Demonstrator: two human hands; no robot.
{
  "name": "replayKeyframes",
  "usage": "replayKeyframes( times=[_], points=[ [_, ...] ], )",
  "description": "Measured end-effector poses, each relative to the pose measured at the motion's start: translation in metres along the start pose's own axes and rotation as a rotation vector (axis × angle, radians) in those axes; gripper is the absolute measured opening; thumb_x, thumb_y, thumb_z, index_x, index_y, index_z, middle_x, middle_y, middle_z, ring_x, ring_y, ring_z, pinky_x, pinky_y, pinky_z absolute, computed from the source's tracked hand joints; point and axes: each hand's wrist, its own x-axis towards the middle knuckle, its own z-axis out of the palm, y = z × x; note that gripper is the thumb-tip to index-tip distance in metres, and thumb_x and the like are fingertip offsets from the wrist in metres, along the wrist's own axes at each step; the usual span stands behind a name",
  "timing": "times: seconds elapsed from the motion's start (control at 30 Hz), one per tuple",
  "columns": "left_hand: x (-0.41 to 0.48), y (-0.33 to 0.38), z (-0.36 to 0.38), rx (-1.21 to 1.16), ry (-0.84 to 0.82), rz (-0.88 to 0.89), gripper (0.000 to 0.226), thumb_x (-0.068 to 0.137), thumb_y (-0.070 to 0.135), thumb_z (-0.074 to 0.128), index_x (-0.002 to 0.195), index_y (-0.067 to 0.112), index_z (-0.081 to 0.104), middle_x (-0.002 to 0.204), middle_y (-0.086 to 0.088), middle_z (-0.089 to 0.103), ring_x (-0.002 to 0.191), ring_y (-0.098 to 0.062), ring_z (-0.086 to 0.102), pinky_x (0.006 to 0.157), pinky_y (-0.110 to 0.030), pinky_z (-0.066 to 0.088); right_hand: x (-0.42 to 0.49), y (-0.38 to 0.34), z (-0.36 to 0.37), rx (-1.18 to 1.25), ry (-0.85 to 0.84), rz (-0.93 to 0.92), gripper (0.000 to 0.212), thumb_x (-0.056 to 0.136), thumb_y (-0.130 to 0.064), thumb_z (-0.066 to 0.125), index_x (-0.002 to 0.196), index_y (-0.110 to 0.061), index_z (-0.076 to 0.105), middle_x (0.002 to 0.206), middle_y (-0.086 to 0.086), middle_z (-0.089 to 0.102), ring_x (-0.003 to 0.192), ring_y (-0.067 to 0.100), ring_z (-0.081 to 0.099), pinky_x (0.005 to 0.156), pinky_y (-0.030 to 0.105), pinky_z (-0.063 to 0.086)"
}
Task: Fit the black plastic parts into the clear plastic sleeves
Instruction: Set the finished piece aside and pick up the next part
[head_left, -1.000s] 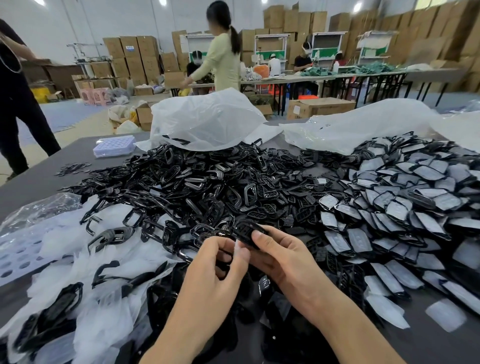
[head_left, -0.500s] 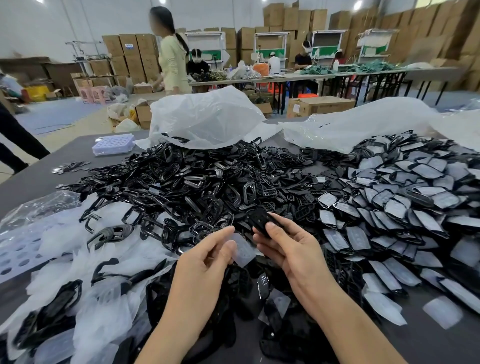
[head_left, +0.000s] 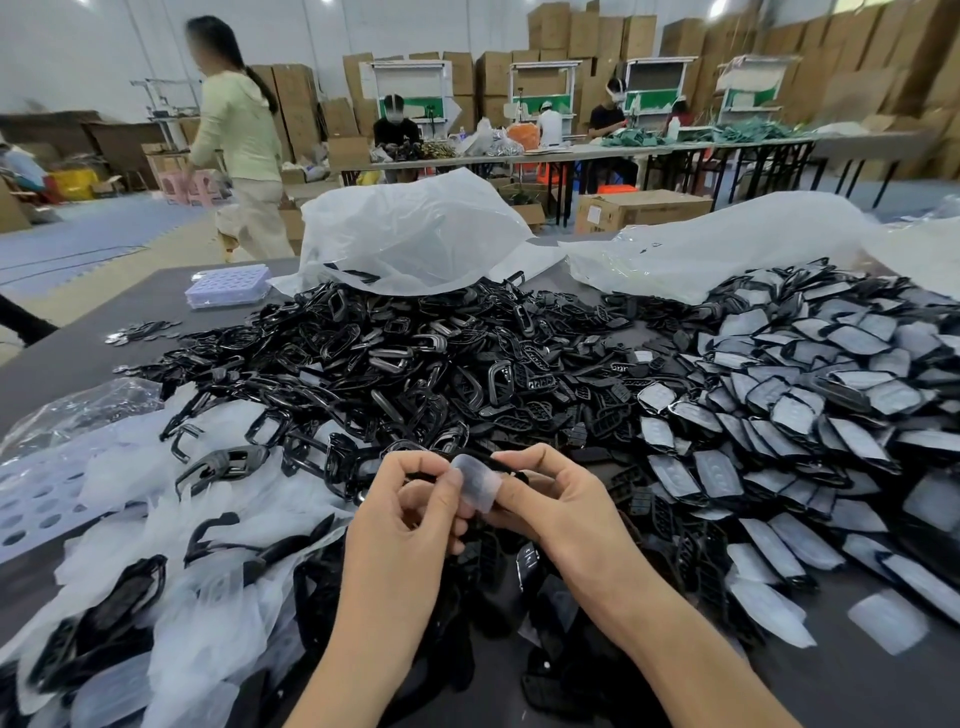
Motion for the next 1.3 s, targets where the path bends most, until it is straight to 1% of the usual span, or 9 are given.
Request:
replayKeyframes(
  times=[0.2, 0.37, 0.53, 0.6, 0.67, 0.77, 0.97, 1.2, 1.3],
  points=[
    [-0.0005, 0.0008, -0.0014, 0.06, 0.043, 0.008, 0.012, 0.095, 0.028, 0.064, 0.097, 0.039, 0.061, 0.087, 0.007, 0.072, 0.068, -0.012, 0.066, 0.061, -0.017, 0.051, -0.0012, -0.0009, 0.0, -0.03, -0.032, -0.013, 0.021, 0.075, -0.035, 0.082, 0.093, -0.028, 0.077, 0.098, 0.009, 0.079, 0.094, 0.019, 0.076, 0.08, 0.023, 0.058],
    [0.0038, 0.0014, -0.0049, 0.012, -0.029, -0.04, 0.009, 0.095, 0.025, 0.063, 0.098, 0.029, 0.071, 0.074, 0.002, 0.07, 0.06, -0.011, 0.064, 0.06, -0.016, 0.052, -0.0004, -0.0004, 0.0003, -0.001, -0.052, -0.004, 0.031, 0.071, -0.042, 0.085, 0.097, -0.027, 0.079, 0.1, 0.01, 0.079, 0.091, 0.018, 0.076, 0.08, 0.023, 0.058],
    [0.0071, -0.0023, -0.0052, -0.049, -0.045, -0.085, 0.007, 0.095, 0.021, 0.064, 0.097, 0.016, 0.069, 0.071, 0.0, 0.069, 0.061, -0.013, 0.063, 0.059, -0.019, 0.053, -0.0013, -0.0033, 0.0025, 0.045, -0.063, 0.007, 0.047, 0.067, -0.058, 0.087, 0.099, -0.024, 0.079, 0.101, 0.012, 0.078, 0.093, 0.022, 0.076, 0.08, 0.023, 0.059],
    [0.0063, -0.0035, -0.0045, -0.016, -0.009, -0.062, 0.007, 0.095, 0.023, 0.063, 0.095, 0.017, 0.068, 0.071, -0.001, 0.07, 0.06, -0.014, 0.064, 0.061, -0.02, 0.053, -0.0032, -0.0052, 0.0043, 0.051, -0.079, -0.001, 0.035, 0.077, -0.05, 0.081, 0.101, -0.025, 0.079, 0.105, 0.012, 0.078, 0.094, 0.024, 0.076, 0.079, 0.022, 0.059],
    [0.0051, -0.0032, -0.004, 0.005, 0.007, -0.05, 0.008, 0.096, 0.023, 0.062, 0.094, 0.018, 0.069, 0.072, -0.001, 0.071, 0.062, -0.013, 0.065, 0.062, -0.019, 0.053, -0.0036, -0.0056, 0.0056, -0.046, -0.03, -0.033, 0.015, 0.087, -0.029, 0.077, 0.101, -0.026, 0.078, 0.099, 0.008, 0.079, 0.088, 0.021, 0.077, 0.076, 0.021, 0.058],
    [0.0015, -0.0002, -0.0018, 0.047, -0.024, -0.01, 0.015, 0.099, 0.017, 0.058, 0.097, 0.022, 0.072, 0.076, 0.0, 0.073, 0.068, -0.009, 0.067, 0.064, -0.016, 0.052, -0.0039, -0.0039, 0.0042, -0.15, 0.043, -0.078, 0.017, 0.094, -0.009, 0.07, 0.1, -0.022, 0.076, 0.088, 0.007, 0.079, 0.077, 0.017, 0.076, 0.07, 0.019, 0.057],
    [-0.0005, 0.0043, -0.0005, 0.097, -0.062, 0.039, 0.02, 0.1, 0.014, 0.056, 0.1, 0.028, 0.071, 0.074, 0.005, 0.072, 0.068, -0.005, 0.066, 0.066, -0.011, 0.049, -0.003, -0.0054, 0.0028, -0.099, 0.066, -0.078, 0.012, 0.095, -0.014, 0.069, 0.097, -0.021, 0.079, 0.089, 0.009, 0.078, 0.075, 0.018, 0.075, 0.068, 0.02, 0.057],
    [-0.0025, 0.0051, 0.0006, 0.147, -0.086, 0.091, 0.021, 0.099, 0.014, 0.057, 0.1, 0.031, 0.071, 0.074, 0.008, 0.07, 0.069, -0.001, 0.064, 0.065, -0.008, 0.045, -0.0013, -0.0039, 0.003, 0.014, 0.038, 0.043, 0.023, 0.098, -0.014, 0.063, 0.091, -0.027, 0.079, 0.094, 0.005, 0.076, 0.074, 0.014, 0.067, 0.063, 0.022, 0.051],
    [-0.0026, 0.005, -0.0001, 0.165, -0.101, 0.112, 0.023, 0.098, 0.014, 0.059, 0.101, 0.033, 0.071, 0.079, 0.009, 0.073, 0.075, -0.004, 0.068, 0.068, -0.008, 0.047, -0.0008, -0.0039, 0.0044, 0.065, 0.006, 0.078, 0.012, 0.088, -0.022, 0.069, 0.086, -0.029, 0.079, 0.091, 0.003, 0.075, 0.07, 0.015, 0.068, 0.058, 0.022, 0.05]
  ],
)
